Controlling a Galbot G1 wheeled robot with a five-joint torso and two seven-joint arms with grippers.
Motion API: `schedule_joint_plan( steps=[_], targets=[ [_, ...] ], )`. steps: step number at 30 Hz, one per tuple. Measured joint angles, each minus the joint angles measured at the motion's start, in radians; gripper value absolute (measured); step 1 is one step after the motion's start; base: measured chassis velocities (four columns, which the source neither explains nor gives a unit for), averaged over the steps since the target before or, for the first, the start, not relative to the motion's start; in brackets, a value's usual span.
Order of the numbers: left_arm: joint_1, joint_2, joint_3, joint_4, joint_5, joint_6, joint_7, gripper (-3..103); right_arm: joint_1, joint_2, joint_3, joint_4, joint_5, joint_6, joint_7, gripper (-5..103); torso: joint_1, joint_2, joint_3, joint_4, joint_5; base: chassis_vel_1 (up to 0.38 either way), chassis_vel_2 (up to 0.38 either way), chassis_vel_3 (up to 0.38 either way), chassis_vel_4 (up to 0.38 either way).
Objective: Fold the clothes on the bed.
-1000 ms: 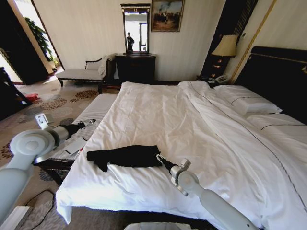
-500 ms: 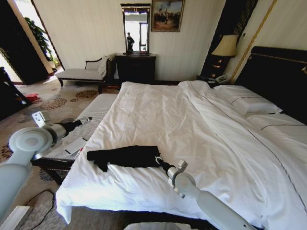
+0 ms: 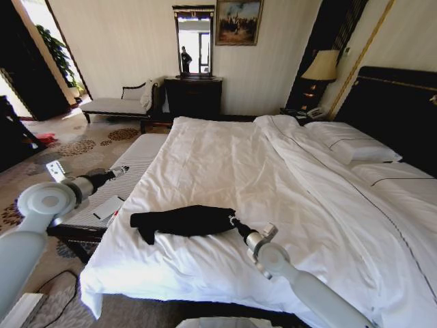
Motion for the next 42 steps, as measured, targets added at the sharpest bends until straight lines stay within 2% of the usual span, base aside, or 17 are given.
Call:
schedule_joint_plan(
  steps=[3, 5, 8, 12, 16, 19, 20, 22, 23, 27, 28, 34, 42],
  targets=[
    [-0.002, -0.002, 0.000, 0.004, 0.008, -0.003, 0.008, 100, -0.053, -0.077, 0.067, 0.045, 0.023, -0.005, -0.002, 8, 0.000, 0.000, 0.000, -0.0004, 0.0004, 0.000, 0.000, 0.000, 0.000],
    [-0.002, -0.003, -0.001, 0.004, 0.009, -0.003, 0.009, 100, -0.060, -0.090, 0.074, 0.051, 0.026, -0.007, -0.003, 8, 0.000, 0.000, 0.000, -0.0005, 0.0002, 0.000, 0.000, 0.000, 0.000],
    [-0.004, -0.010, -0.006, 0.005, 0.013, -0.006, 0.010, 100, -0.074, -0.145, 0.102, 0.064, 0.042, -0.016, -0.009, 8, 0.000, 0.000, 0.000, 0.0001, 0.0003, 0.000, 0.000, 0.000, 0.000],
    [-0.009, -0.012, -0.010, 0.005, 0.014, -0.007, 0.010, 100, -0.053, -0.162, 0.091, 0.060, 0.037, -0.019, -0.009, 8, 0.000, 0.000, 0.000, -0.0001, 0.0001, 0.000, 0.000, 0.000, 0.000],
    [-0.014, -0.012, -0.023, 0.000, 0.012, -0.011, 0.010, 100, 0.021, -0.160, 0.018, 0.068, 0.013, -0.020, 0.002, 8, 0.000, 0.000, 0.000, 0.0000, 0.0002, 0.000, 0.000, 0.000, 0.000],
    [-0.030, -0.014, -0.032, -0.008, 0.012, -0.013, 0.004, 100, 0.101, -0.135, -0.091, 0.072, -0.034, -0.033, -0.003, 8, 0.000, 0.000, 0.000, 0.0002, -0.0001, 0.000, 0.000, 0.000, 0.000],
    [-0.030, -0.014, -0.032, -0.008, 0.012, -0.013, 0.004, 100, 0.101, -0.135, -0.091, 0.072, -0.034, -0.033, -0.003, 8, 0.000, 0.000, 0.000, 0.0002, -0.0001, 0.000, 0.000, 0.000, 0.000],
    [-0.040, -0.014, -0.032, -0.012, 0.013, -0.015, -0.006, 100, 0.172, -0.106, -0.206, 0.059, -0.075, -0.042, -0.020, 8, 0.000, 0.000, 0.000, -0.0003, 0.0002, 0.000, 0.000, 0.000, 0.000],
    [-0.040, -0.014, -0.032, -0.012, 0.013, -0.015, -0.006, 100, 0.172, -0.106, -0.206, 0.059, -0.075, -0.042, -0.020, 8, 0.000, 0.000, 0.000, -0.0003, 0.0002, 0.000, 0.000, 0.000, 0.000],
    [-0.025, -0.017, -0.032, -0.021, 0.022, -0.015, -0.017, 100, 0.357, -0.026, -0.412, -0.033, -0.133, -0.046, -0.072, 8, 0.000, 0.000, 0.000, 0.0002, 0.0002, 0.000, 0.000, 0.000, 0.000],
    [-0.025, -0.017, -0.032, -0.021, 0.022, -0.015, -0.017, 100, 0.357, -0.026, -0.412, -0.033, -0.133, -0.046, -0.072, 8, 0.000, 0.000, 0.000, 0.0002, 0.0002, 0.000, 0.000, 0.000, 0.000],
    [-0.012, -0.014, -0.040, -0.018, 0.030, -0.016, -0.032, 100, 0.513, 0.086, -0.567, -0.155, -0.140, -0.035, -0.114, 8, 0.000, 0.000, 0.000, 0.0001, -0.0004, 0.000, 0.000, 0.000, 0.000],
    [-0.008, -0.007, -0.049, -0.005, 0.037, -0.018, -0.034, 100, 0.552, 0.170, -0.672, -0.196, -0.152, -0.022, -0.113, 8, 0.000, 0.000, 0.000, 0.0000, 0.0000, 0.000, 0.000, 0.000, 0.000]
  ],
)
